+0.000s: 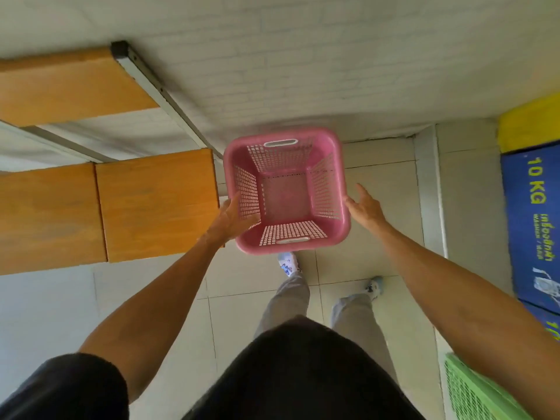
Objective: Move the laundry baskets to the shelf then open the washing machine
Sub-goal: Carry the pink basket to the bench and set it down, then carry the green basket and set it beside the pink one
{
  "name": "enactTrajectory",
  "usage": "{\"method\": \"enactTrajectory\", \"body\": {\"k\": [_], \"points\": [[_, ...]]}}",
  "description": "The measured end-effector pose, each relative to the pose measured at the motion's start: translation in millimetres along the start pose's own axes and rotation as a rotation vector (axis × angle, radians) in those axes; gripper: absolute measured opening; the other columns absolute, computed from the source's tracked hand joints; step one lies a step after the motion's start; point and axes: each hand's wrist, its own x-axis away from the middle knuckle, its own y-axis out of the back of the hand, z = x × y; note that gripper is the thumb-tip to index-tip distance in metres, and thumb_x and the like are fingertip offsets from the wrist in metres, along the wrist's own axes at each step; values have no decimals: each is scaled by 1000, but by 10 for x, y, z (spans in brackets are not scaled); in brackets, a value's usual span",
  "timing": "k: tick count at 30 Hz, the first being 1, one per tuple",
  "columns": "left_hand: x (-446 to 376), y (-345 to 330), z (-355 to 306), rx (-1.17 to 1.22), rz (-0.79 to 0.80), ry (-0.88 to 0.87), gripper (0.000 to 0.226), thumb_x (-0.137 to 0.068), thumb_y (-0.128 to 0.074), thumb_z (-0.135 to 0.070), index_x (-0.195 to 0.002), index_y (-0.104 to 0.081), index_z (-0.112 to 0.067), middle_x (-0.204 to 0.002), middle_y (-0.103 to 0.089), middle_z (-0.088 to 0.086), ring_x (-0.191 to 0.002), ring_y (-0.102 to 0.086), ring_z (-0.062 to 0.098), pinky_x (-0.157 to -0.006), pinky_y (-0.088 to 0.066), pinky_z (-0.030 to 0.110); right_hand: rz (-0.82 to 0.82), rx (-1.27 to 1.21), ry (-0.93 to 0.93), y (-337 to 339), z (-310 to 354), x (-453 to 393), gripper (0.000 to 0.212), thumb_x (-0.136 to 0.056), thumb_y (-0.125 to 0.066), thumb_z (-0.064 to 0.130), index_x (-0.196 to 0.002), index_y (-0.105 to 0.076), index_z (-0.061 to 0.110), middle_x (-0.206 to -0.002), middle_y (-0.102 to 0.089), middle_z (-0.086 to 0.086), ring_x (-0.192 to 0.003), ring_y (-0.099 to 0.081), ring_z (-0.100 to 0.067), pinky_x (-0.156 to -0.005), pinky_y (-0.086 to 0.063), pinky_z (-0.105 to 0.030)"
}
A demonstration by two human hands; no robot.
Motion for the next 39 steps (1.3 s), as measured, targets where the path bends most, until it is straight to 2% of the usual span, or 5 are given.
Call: {"method": "enactTrajectory", "body": {"k": [3,6,20,30,39], "points": [[248,7,-194,-169,48,-107,100,-72,-54,-80,-152,-21,-29,-150,-41,9,-134,-44,33,-103,-43,61,-5,-70,21,201,-176,684,86,-88,-39,60,-154,-18,8,-149,-42,-21,-132,-47,-37,-102,-42,-41],[678,5,-779,-332,59,-217,101,-76,-51,-80,-154,-15,-28,-156,-31,11,-140,-35,37,-108,-36,63,-115,-169,3,321,-608,1218,67,-101,-40,43,-155,-18,11,-157,-30,-15,-142,-34,-33,-112,-31,-43],[2315,-2342,-2991,-761,304,-883,95,-86,-55,-66,-157,-13,-19,-161,-22,12,-146,-26,35,-117,-28,53,-803,-744,-394,317,-3708,3649,60,-99,-46,42,-148,-36,9,-151,-40,-14,-138,-39,-31,-113,-28,-38],[3925,-4995,-3038,-805,598,-1133,87,-86,-63,-49,-154,-26,-8,-156,-33,15,-145,-29,31,-119,-24,43,-1009,-967,-690,-765,-5710,5336,57,-99,-48,36,-147,-37,5,-148,-45,-16,-136,-43,-31,-109,-30,-36],[4628,-6348,-3081,-866,756,-1246,73,-89,-70,-24,-150,-33,-11,-147,-44,12,-137,-39,27,-108,-29,31,-1015,-1123,-861,-1405,-6725,5931,60,-99,-45,42,-147,-35,8,-146,-47,-17,-134,-44,-34,-109,-35,-43]]}}
